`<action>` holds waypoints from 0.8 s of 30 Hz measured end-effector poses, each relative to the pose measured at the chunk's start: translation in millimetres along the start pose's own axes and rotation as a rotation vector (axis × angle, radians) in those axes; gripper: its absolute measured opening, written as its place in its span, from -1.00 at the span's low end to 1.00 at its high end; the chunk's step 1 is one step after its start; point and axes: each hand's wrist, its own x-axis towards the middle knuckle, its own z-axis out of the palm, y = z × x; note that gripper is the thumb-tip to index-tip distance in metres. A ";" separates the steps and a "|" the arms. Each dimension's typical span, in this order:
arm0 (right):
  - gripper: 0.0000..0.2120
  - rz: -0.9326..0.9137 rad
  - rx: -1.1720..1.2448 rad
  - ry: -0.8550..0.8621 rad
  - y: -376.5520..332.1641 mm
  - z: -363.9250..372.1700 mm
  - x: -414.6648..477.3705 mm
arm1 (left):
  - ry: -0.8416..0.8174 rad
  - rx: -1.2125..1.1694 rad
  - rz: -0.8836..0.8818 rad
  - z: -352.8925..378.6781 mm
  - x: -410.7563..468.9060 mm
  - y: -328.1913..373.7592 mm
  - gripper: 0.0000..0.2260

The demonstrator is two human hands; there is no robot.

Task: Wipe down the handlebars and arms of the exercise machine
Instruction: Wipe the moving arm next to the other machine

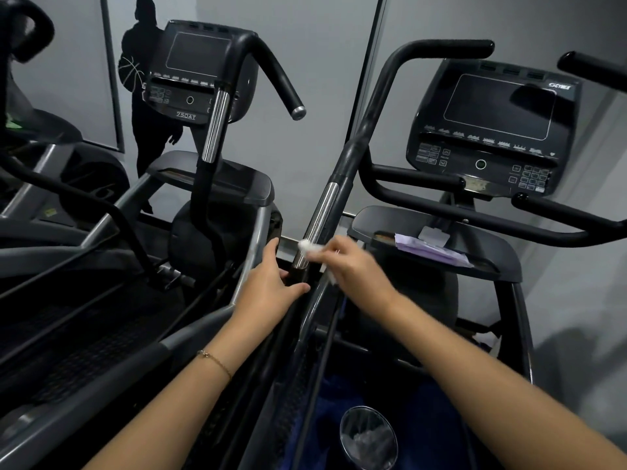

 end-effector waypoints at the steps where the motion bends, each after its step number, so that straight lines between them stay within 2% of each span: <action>1: -0.62 0.034 0.006 0.022 9.1 -6.3 13.4 | -0.004 0.007 -0.006 -0.2 0.1 0.3 -0.17; 2: -0.76 0.099 0.034 0.043 18.2 -12.5 27.9 | -0.009 0.012 -0.011 -0.4 0.1 0.6 -0.17; 4: -0.84 0.295 0.161 0.166 31.9 -18.7 52.4 | -0.016 0.010 -0.022 -0.7 -0.4 1.9 -0.17; 7: -0.84 0.334 0.097 0.243 25.9 -9.1 50.3 | -0.016 -0.001 -0.036 -0.8 0.6 1.9 -0.15; 9: -0.81 0.184 0.094 0.214 5.8 5.6 17.9 | -0.005 0.005 -0.033 0.0 1.6 0.4 -0.14; 11: -0.75 0.018 0.072 0.106 -15.3 19.4 -20.6 | 0.005 0.007 -0.010 0.6 1.3 -0.2 -0.15; 13: -0.73 -0.057 0.084 0.012 -18.3 21.5 -36.3 | 0.003 0.022 0.007 0.6 -0.7 0.7 -0.15; 15: -0.77 -0.019 0.086 -0.025 -10.9 10.1 -16.0 | 0.007 0.030 0.004 0.3 -2.2 1.7 -0.14; 20: -0.84 0.345 0.158 0.127 33.9 -21.8 63.4 | -0.012 0.012 -0.016 -1.9 -5.3 4.3 -0.15; 22: -0.84 0.400 0.168 0.152 33.5 -19.6 69.0 | -0.013 0.015 -0.015 -2.7 -4.9 4.1 -0.15; 24: -0.78 0.358 0.177 0.181 17.5 -9.2 52.2 | -0.014 0.019 -0.020 -2.6 -4.9 3.8 -0.15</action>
